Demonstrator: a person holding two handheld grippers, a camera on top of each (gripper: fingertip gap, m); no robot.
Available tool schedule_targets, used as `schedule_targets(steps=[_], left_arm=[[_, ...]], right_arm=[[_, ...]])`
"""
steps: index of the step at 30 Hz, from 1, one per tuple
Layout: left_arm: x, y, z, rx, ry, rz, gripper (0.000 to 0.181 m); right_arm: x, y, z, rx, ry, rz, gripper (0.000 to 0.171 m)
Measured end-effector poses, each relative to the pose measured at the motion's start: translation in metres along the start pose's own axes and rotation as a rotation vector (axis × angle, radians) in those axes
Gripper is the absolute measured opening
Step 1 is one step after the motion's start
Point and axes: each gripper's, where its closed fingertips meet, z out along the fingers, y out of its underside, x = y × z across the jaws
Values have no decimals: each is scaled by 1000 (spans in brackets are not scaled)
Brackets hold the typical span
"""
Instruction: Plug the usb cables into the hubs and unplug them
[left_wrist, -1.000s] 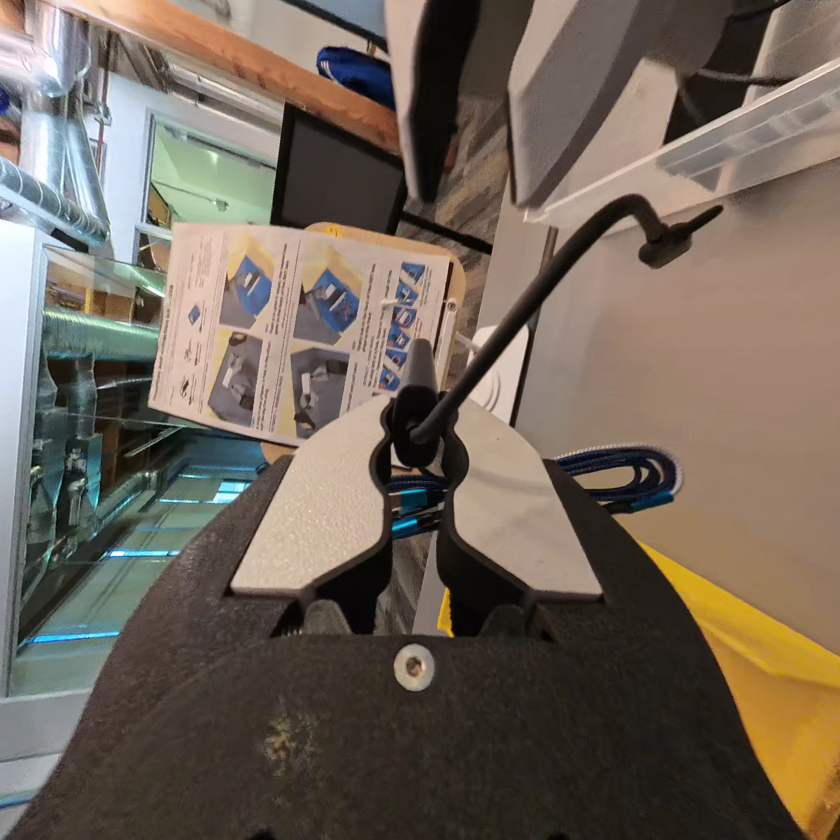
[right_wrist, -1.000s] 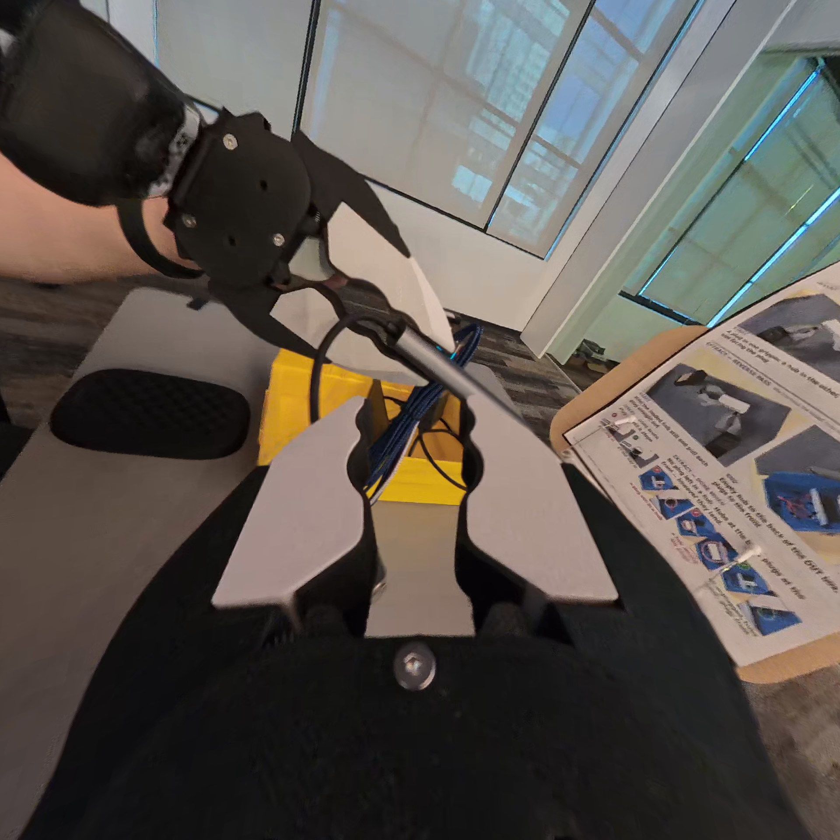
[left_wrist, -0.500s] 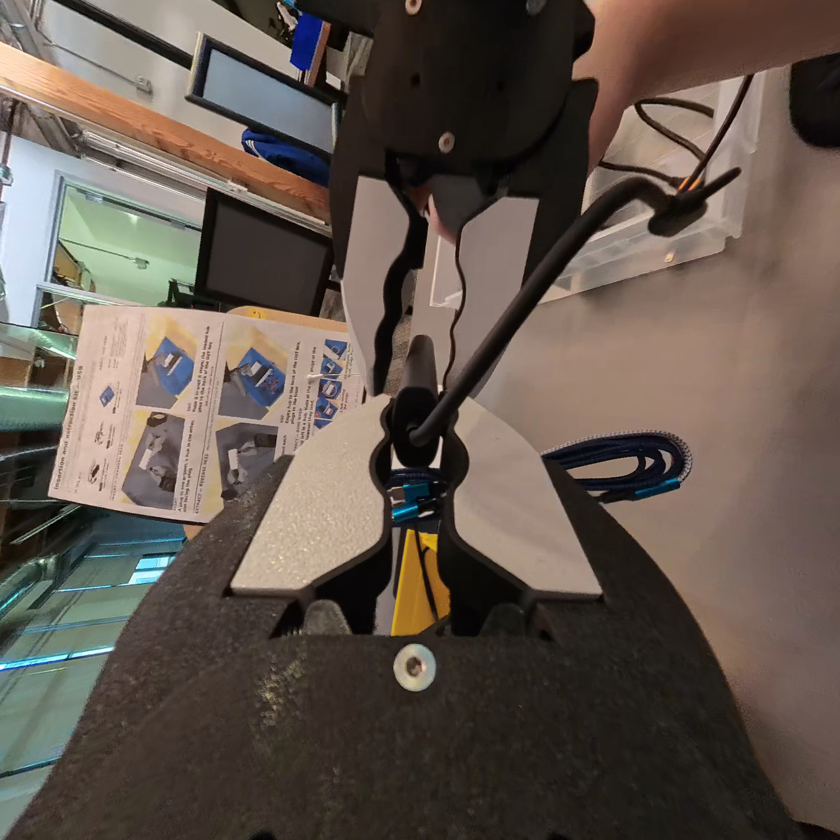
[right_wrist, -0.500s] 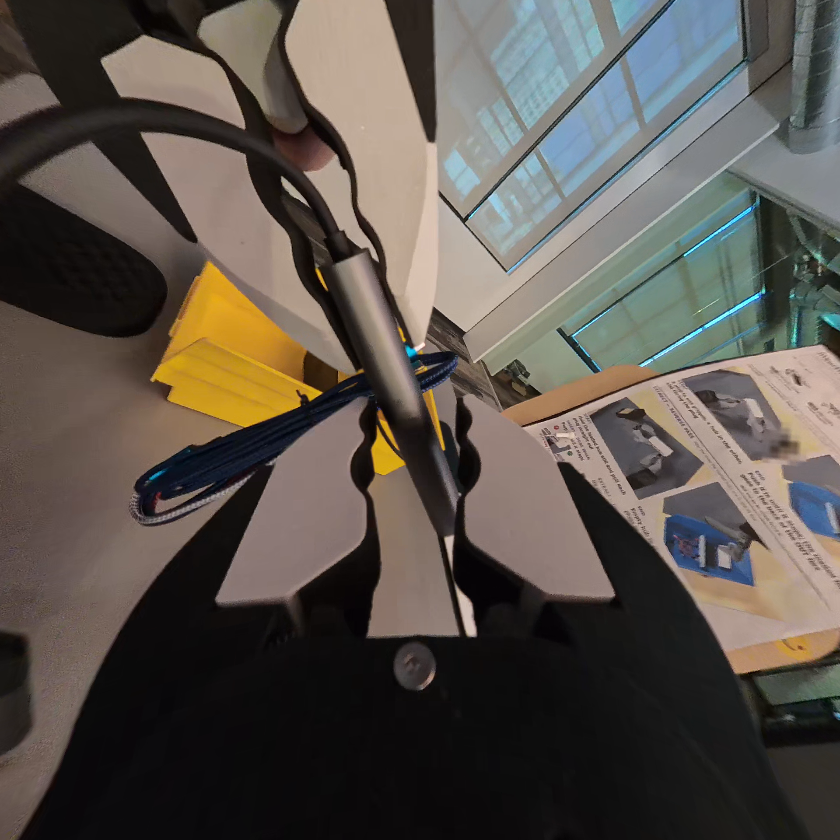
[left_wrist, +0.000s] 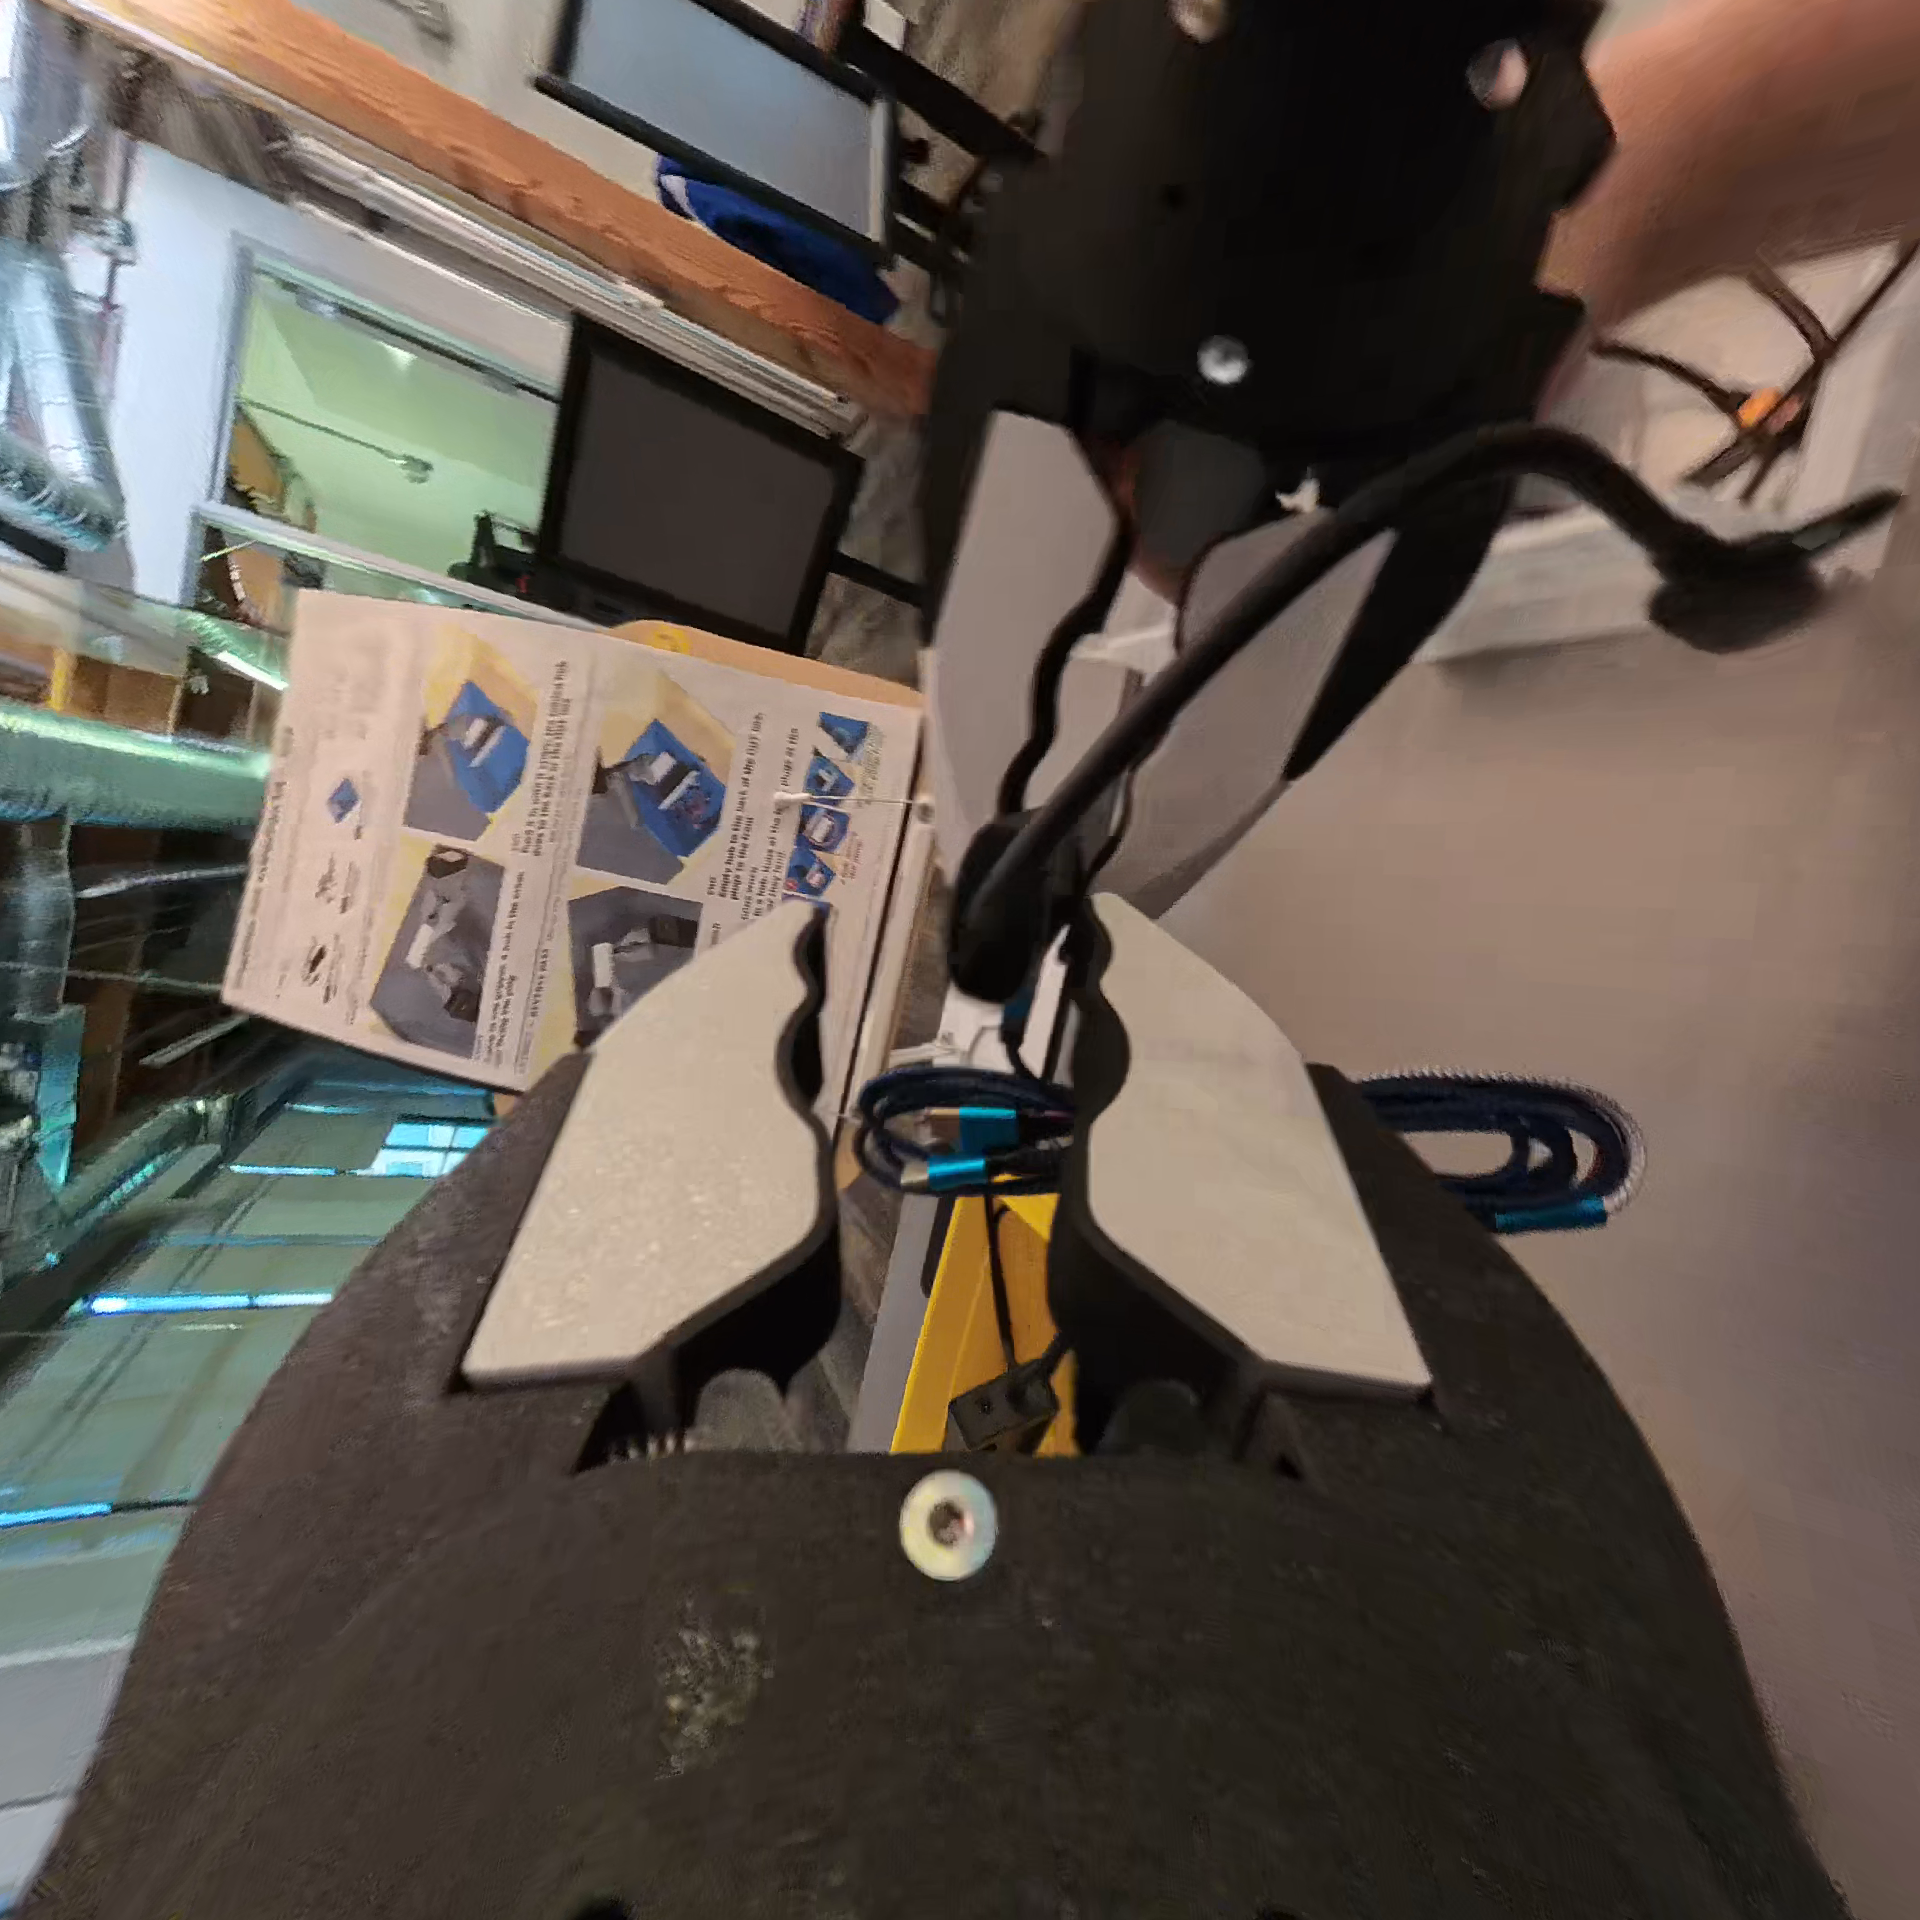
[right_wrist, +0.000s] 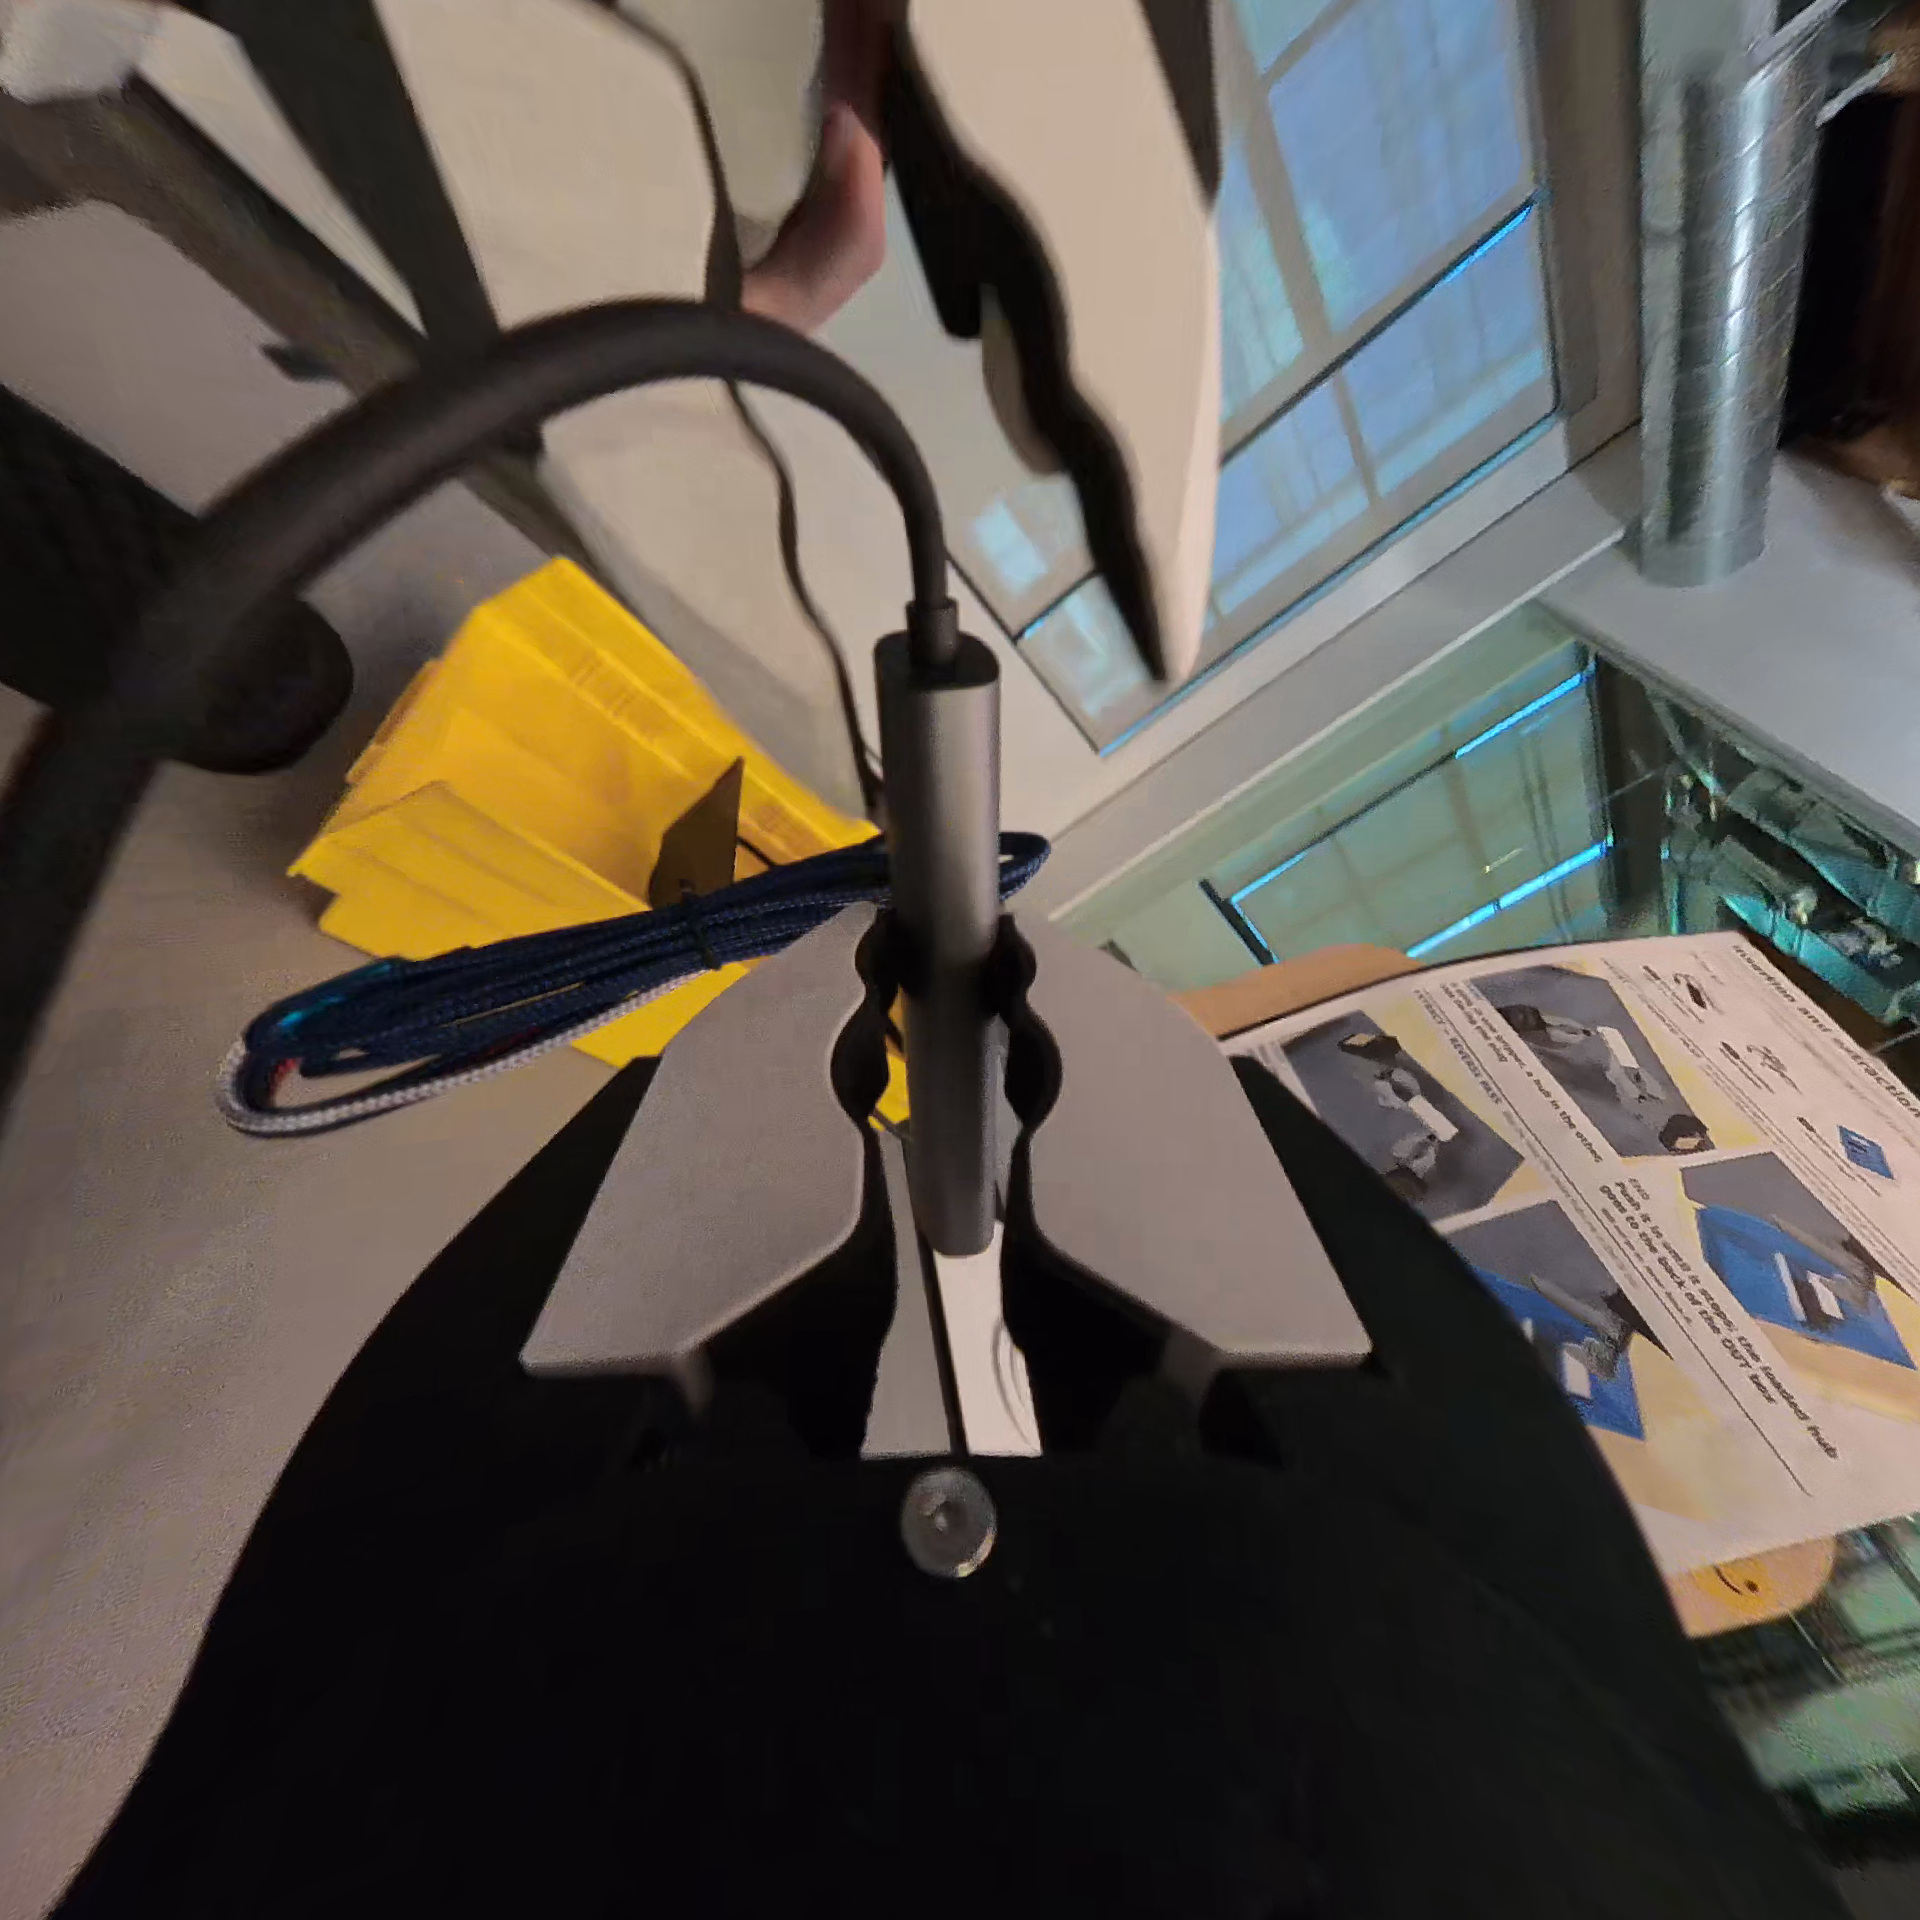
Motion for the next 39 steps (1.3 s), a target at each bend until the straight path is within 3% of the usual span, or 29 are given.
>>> schedule_targets(steps=[2,6,11,16,19,22,25,29,39], left_arm=[[-15,-7,-11,25,-15,-67,57],[-52,-11,-43,116,-71,-173,54],[-80,35,-68,123,-130,-377,58],[-76,88,-61,195,-144,-622,53],[-52,94,-38,285,-43,-704,50],[-26,68,-14,410,29,-662,51],[1,19,3,539,116,-573,54],[13,-27,10,674,102,-487,51],[16,-60,-23,987,76,-495,19]], right_arm=[[6,0,-7,60,9,21,18],[15,-6,-21,185,3,99,18],[24,-27,-37,341,-18,194,18],[32,-59,-61,541,-58,283,18],[34,-74,-72,649,-96,335,18],[31,-80,-73,727,-134,377,18],[27,-81,-69,766,-163,414,18],[22,-88,-68,830,-195,450,18],[11,-105,-69,1012,-305,576,19]])
